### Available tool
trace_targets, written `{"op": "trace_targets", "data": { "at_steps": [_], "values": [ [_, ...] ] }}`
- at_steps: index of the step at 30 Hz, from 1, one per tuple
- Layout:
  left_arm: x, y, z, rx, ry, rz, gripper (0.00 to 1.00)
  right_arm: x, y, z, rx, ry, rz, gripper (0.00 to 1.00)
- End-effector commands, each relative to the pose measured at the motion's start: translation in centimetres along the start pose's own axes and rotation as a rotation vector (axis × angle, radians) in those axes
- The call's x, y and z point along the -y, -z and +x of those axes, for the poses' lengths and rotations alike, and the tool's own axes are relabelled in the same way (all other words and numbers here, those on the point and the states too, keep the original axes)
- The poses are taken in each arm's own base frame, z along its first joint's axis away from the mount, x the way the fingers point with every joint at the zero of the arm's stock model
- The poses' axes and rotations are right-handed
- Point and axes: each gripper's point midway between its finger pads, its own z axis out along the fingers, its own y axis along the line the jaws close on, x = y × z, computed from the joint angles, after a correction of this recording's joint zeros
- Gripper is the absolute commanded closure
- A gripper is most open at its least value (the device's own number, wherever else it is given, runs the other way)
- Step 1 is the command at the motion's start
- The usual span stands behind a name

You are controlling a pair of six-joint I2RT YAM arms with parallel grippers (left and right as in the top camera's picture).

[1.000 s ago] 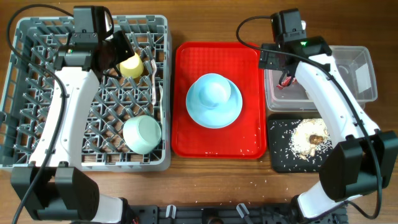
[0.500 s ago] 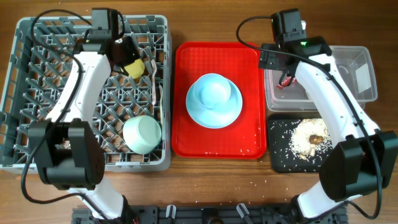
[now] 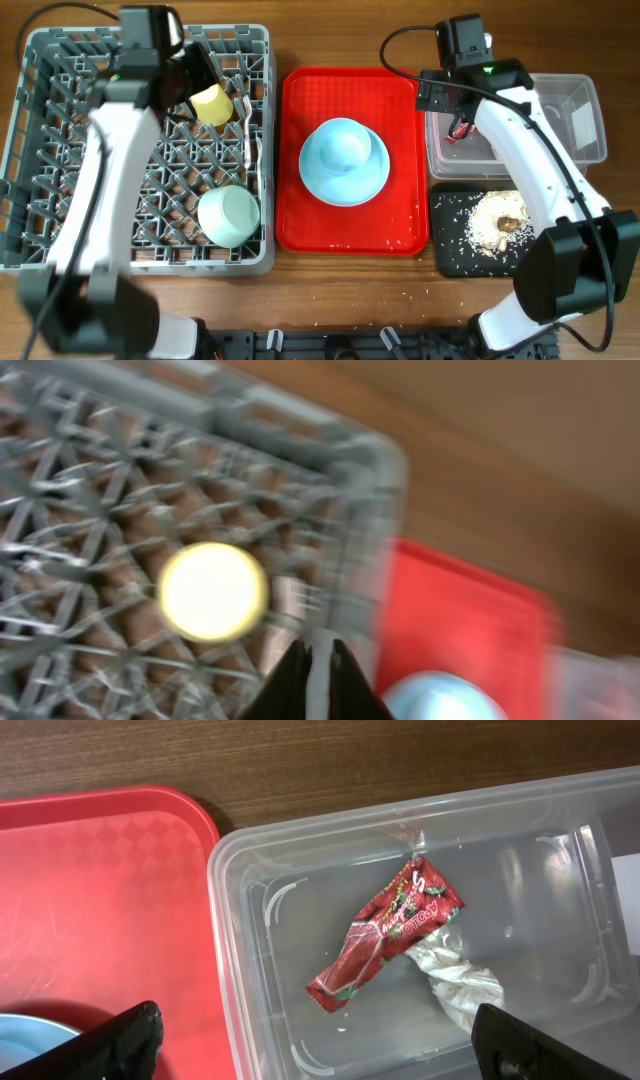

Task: Sort waste into correct bins and load items into the dishwasher rack
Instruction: 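Grasp the light-blue bowl rim with the left gripper and lift it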

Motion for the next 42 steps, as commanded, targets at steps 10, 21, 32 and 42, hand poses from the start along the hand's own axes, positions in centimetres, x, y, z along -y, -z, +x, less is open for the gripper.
{"op": "trace_targets", "data": {
  "at_steps": [10, 21, 32, 42],
  "values": [
    [16.6, 2.7, 18.4, -0.422, -0.374, 0.305, 0.77, 0.5, 0.4, -0.5, 0.019, 0.005, 0.019, 0.00],
    [17.6, -6.3, 25.4, -0.416, -0.537, 0.088, 0.72, 0.5, 0.4, -0.5, 0.020, 0.005, 0.019, 0.00],
    [16.7, -10.9, 27.9, -0.456, -0.543, 0.054, 0.69, 0.5, 0.4, -0.5, 0.020, 0.005, 0.019, 0.00],
    [15.5, -12.4, 28.0, -0.432, -0.560, -0.009, 0.96, 0.5, 0.4, -0.5, 0.020, 0.005, 0.019, 0.00]
  ]
}}
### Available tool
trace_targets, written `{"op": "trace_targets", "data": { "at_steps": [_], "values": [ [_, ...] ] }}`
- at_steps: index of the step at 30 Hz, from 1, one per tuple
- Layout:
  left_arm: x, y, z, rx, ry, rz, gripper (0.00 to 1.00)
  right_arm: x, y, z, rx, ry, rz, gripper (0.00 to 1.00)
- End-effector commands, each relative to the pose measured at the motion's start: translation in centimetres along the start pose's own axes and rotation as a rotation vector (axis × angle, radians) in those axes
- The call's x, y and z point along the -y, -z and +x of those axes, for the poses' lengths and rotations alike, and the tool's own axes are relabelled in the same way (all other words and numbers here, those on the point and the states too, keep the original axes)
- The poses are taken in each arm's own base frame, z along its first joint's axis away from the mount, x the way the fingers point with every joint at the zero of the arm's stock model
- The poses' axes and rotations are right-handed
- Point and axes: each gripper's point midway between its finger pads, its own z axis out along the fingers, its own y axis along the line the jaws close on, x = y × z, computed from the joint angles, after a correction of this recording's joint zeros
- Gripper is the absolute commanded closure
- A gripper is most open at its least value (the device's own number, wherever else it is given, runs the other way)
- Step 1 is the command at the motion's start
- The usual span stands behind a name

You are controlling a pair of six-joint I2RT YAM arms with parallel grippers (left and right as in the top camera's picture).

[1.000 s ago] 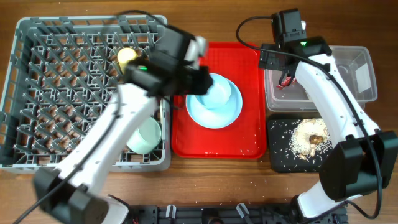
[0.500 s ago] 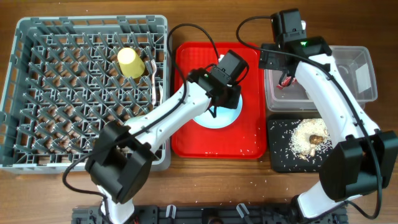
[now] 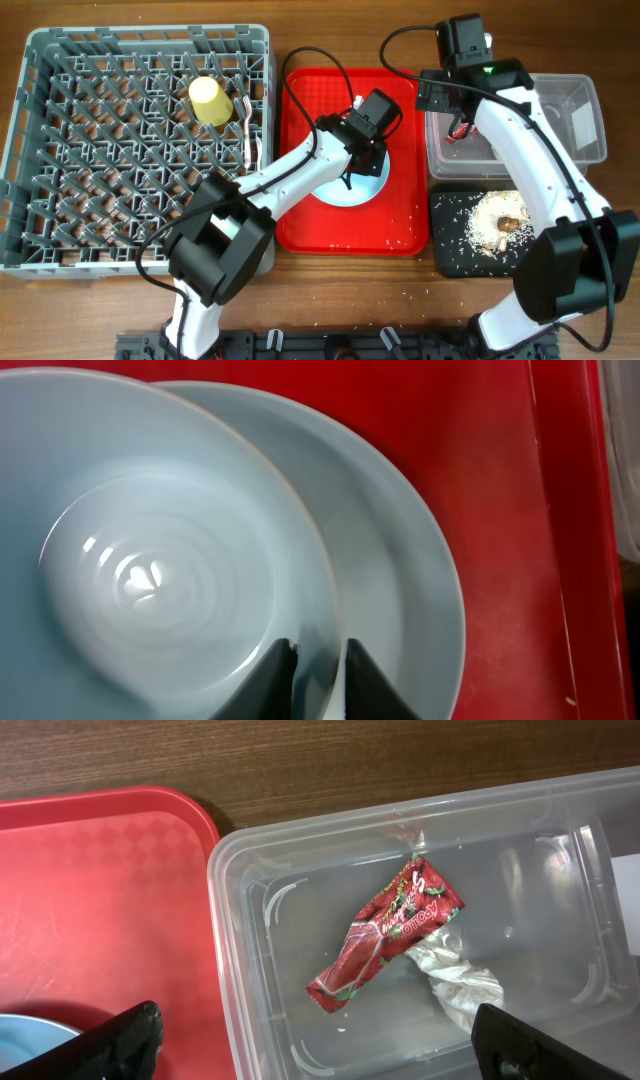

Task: Sort waste into correct bins and load items into the dishwasher rack
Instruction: 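Grasp the light-blue bowl rim with the left gripper and lift it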

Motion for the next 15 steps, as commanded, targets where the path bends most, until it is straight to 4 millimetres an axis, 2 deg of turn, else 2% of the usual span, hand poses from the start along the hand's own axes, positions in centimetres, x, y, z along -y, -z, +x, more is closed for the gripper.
{"op": "trace_targets", "data": {
  "at_steps": [1, 5, 8, 10, 12, 15],
  "values": [
    [-0.8, -0.8, 0.1, -0.002, -0.002, -0.039, 0.96, 0.5, 0.3, -0.5, 0.019, 0.005, 0.019, 0.00],
    [-0.7, -0.6, 0.8, -0.030, -0.002, -0.031, 0.96, 0.5, 0.4, -0.5, 0.020, 0.005, 0.019, 0.00],
    [0.6, 1.1, 0.7, -0.042, 0.006, 0.061, 0.96, 0.5, 0.4, -0.5, 0.020, 0.005, 0.019, 0.00],
    [1.0, 3.7, -0.4, -0.003, 0.018, 0.111, 0.96, 0.5, 0.4, -0.5, 0.020, 0.005, 0.019, 0.00],
    [0.4, 6.7, -1.9, 0.062, 0.038, 0.133, 0.96, 0.5, 0.4, -0.5, 0.020, 0.005, 0.019, 0.00],
    [-0.8, 14.2, -4.7, 0.187, 0.117, 0.270, 0.96, 0.5, 0.4, -0.5, 0.020, 0.005, 0.019, 0.00]
  ]
}}
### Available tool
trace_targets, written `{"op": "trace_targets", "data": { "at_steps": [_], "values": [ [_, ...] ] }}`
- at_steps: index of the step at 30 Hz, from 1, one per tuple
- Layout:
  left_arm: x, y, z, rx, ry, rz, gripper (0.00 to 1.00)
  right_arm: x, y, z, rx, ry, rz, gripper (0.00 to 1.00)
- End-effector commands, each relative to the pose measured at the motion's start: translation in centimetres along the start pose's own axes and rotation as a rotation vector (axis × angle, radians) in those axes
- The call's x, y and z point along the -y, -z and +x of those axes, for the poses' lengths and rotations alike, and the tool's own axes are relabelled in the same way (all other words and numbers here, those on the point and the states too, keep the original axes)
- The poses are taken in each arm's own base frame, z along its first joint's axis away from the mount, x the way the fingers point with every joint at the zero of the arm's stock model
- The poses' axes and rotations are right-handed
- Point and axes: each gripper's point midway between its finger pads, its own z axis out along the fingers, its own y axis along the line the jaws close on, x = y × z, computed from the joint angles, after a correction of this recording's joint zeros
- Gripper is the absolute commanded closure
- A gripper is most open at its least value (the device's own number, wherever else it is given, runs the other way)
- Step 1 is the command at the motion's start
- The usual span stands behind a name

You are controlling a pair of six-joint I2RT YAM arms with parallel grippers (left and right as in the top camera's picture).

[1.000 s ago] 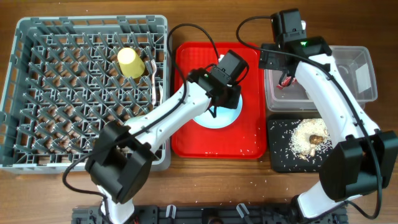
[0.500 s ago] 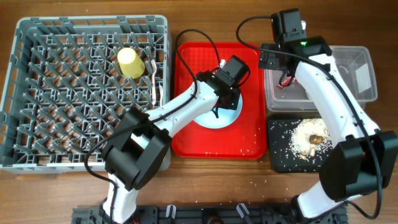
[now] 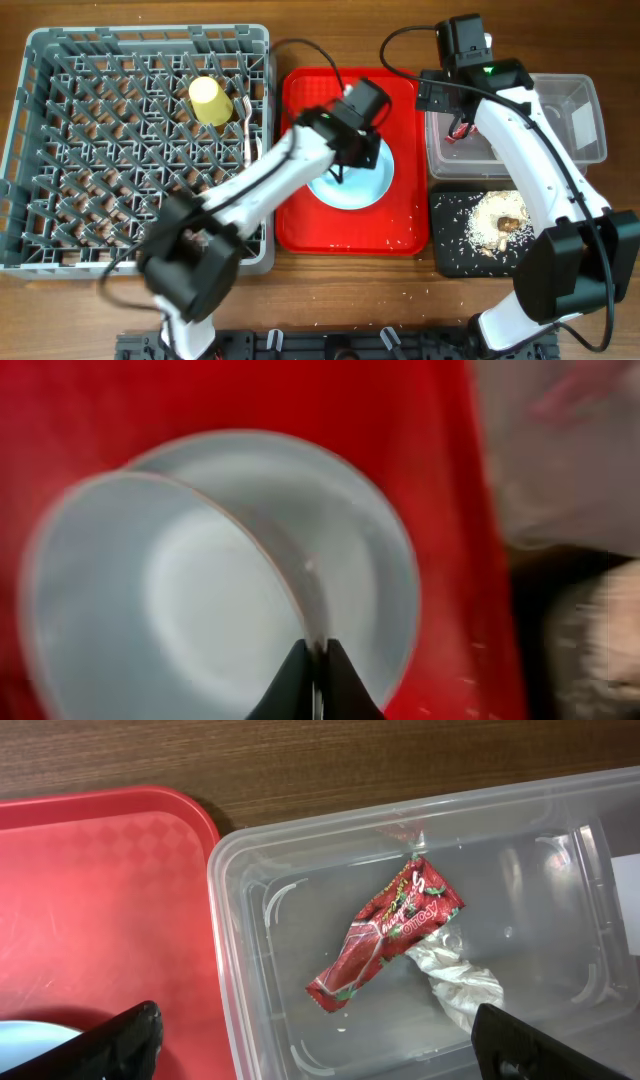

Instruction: Sort waste into correct bins and load items into the dishwasher rack

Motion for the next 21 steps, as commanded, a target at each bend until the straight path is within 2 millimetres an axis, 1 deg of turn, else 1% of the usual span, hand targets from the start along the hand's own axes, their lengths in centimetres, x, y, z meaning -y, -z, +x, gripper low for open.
{"op": "trace_targets", "data": {
  "at_steps": [1, 3, 4, 6, 8, 9, 10, 11, 13, 15, 16, 18, 19, 21],
  "values": [
    [0.4, 11.0, -4.2, 0.173, 0.090, 0.246, 0.96, 0.5, 0.4, -0.5, 0.020, 0.005, 0.019, 0.00],
    [0.2, 16.2, -4.8, 0.200, 0.134, 0.434, 0.95, 0.5, 0.4, -0.5, 0.020, 0.005, 0.019, 0.00],
    [-0.4, 18.6, -4.9, 0.206, 0.155, 0.522, 0.95, 0.5, 0.4, -0.5, 0.020, 0.005, 0.019, 0.00],
    [-2.8, 20.9, -4.8, 0.200, 0.220, 0.589, 0.95, 0.5, 0.4, -0.5, 0.020, 0.005, 0.019, 0.00],
    [-5.2, 21.9, -4.0, 0.170, 0.254, 0.642, 0.94, 0.5, 0.4, -0.5, 0.020, 0.005, 0.019, 0.00],
    [-6.1, 22.0, -3.6, 0.156, 0.250, 0.663, 0.94, 0.5, 0.4, -0.5, 0.020, 0.005, 0.019, 0.00],
    [-7.3, 22.0, -2.7, 0.125, 0.263, 0.702, 0.93, 0.5, 0.4, -0.5, 0.020, 0.004, 0.019, 0.00],
    [-8.1, 22.1, -2.4, 0.110, 0.273, 0.734, 0.92, 0.5, 0.4, -0.5, 0.020, 0.005, 0.019, 0.00],
    [-8.8, 22.6, -1.6, 0.094, 0.265, 0.842, 0.91, 0.5, 0.4, -0.5, 0.020, 0.005, 0.019, 0.00],
    [-9.4, 23.1, -1.4, 0.107, 0.259, 0.936, 0.87, 0.5, 0.4, -0.5, 0.020, 0.005, 0.019, 0.00],
    [-10.2, 22.9, -1.4, 0.115, 0.271, 0.954, 0.86, 0.5, 0.4, -0.5, 0.020, 0.005, 0.019, 0.00],
    [-12.5, 21.5, -1.8, 0.114, 0.328, 0.939, 0.87, 0.5, 0.4, -0.5, 0.020, 0.005, 0.019, 0.00],
    [-13.4, 20.9, -2.0, 0.111, 0.353, 0.934, 0.85, 0.5, 0.3, -0.5, 0.019, 0.005, 0.019, 0.00],
    [-14.1, 20.0, -1.8, 0.087, 0.388, 0.918, 0.83, 0.5, 0.4, -0.5, 0.020, 0.005, 0.019, 0.00]
  ]
}}
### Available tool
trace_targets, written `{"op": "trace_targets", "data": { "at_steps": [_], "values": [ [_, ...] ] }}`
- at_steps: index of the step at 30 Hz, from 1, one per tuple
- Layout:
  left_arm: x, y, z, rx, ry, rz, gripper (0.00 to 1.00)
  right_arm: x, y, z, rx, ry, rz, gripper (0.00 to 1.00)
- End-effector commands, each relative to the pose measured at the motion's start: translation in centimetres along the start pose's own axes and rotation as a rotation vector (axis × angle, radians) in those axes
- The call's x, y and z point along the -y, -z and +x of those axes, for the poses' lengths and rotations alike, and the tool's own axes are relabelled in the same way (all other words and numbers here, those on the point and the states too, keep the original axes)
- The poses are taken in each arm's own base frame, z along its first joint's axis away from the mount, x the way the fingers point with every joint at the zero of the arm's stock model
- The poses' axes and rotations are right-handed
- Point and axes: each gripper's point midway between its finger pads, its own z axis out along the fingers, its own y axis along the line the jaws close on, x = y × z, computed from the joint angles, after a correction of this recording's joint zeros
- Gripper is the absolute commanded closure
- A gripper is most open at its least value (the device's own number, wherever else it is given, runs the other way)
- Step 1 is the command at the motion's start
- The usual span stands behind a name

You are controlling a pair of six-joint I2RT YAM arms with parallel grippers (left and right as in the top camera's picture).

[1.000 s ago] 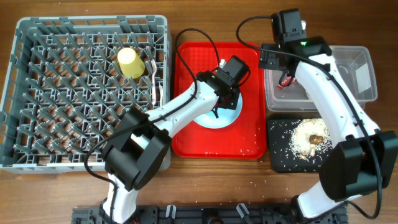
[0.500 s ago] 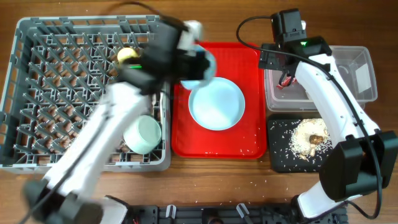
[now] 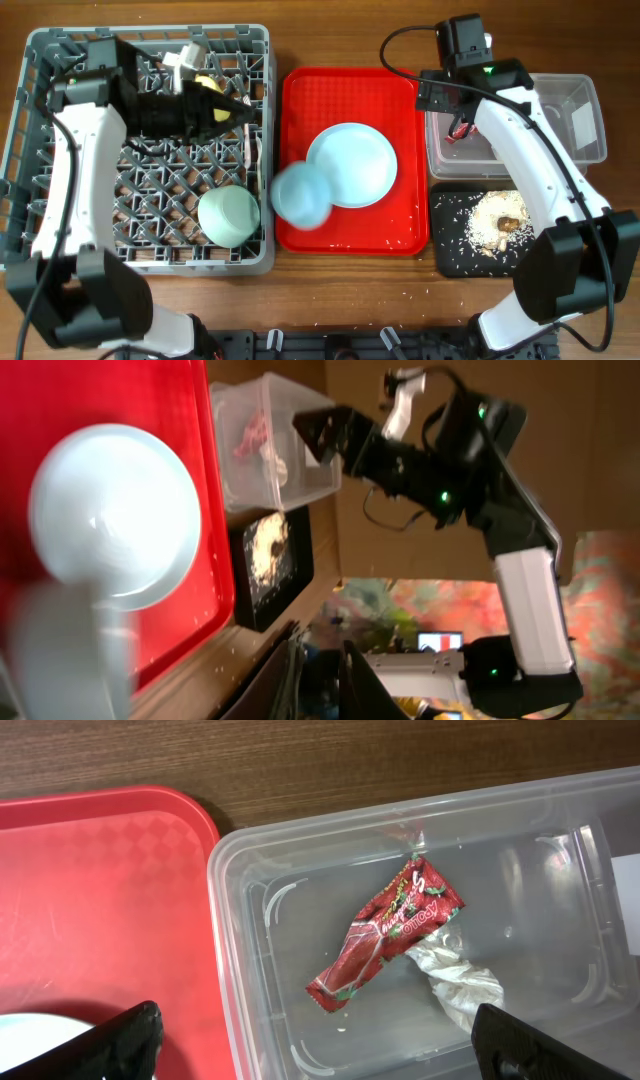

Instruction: Sort waste into correct bins and load items into the dishwasher rack

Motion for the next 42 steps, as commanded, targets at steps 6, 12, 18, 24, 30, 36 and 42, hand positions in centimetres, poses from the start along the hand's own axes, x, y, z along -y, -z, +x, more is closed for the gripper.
{"op": "trace_targets", "data": {
  "at_steps": [6, 12, 18, 24, 30, 36, 42],
  "values": [
    [-3.2, -2.5, 1.6, -0.116, -0.029, -0.140, 0.82, 0.5, 0.4, -0.5, 0.020, 0.005, 0.019, 0.00],
    [-4.6, -7.0, 4.9, -0.275, -0.060, -0.357, 0.83, 0.5, 0.3, -0.5, 0.019, 0.005, 0.019, 0.00],
    [-7.7, -10.1, 7.9, -0.321, -0.063, -0.785, 0.77, 0.5, 0.4, -0.5, 0.020, 0.005, 0.019, 0.00],
    [-8.4, -11.8, 10.2, -0.199, -0.134, -1.149, 0.57, 0.5, 0.4, -0.5, 0.020, 0.005, 0.019, 0.00],
    [-7.2, -15.0, 14.0, -0.264, -0.231, -1.156, 0.46, 0.5, 0.4, -0.5, 0.020, 0.005, 0.019, 0.00],
    [-7.2, -17.1, 16.2, -0.279, -0.285, -1.133, 0.46, 0.5, 0.3, -0.5, 0.019, 0.005, 0.019, 0.00],
    [-11.1, -18.3, 17.6, -0.284, -0.297, -1.123, 0.00, 0.5, 0.3, -0.5, 0.019, 0.004, 0.019, 0.00]
  ]
}}
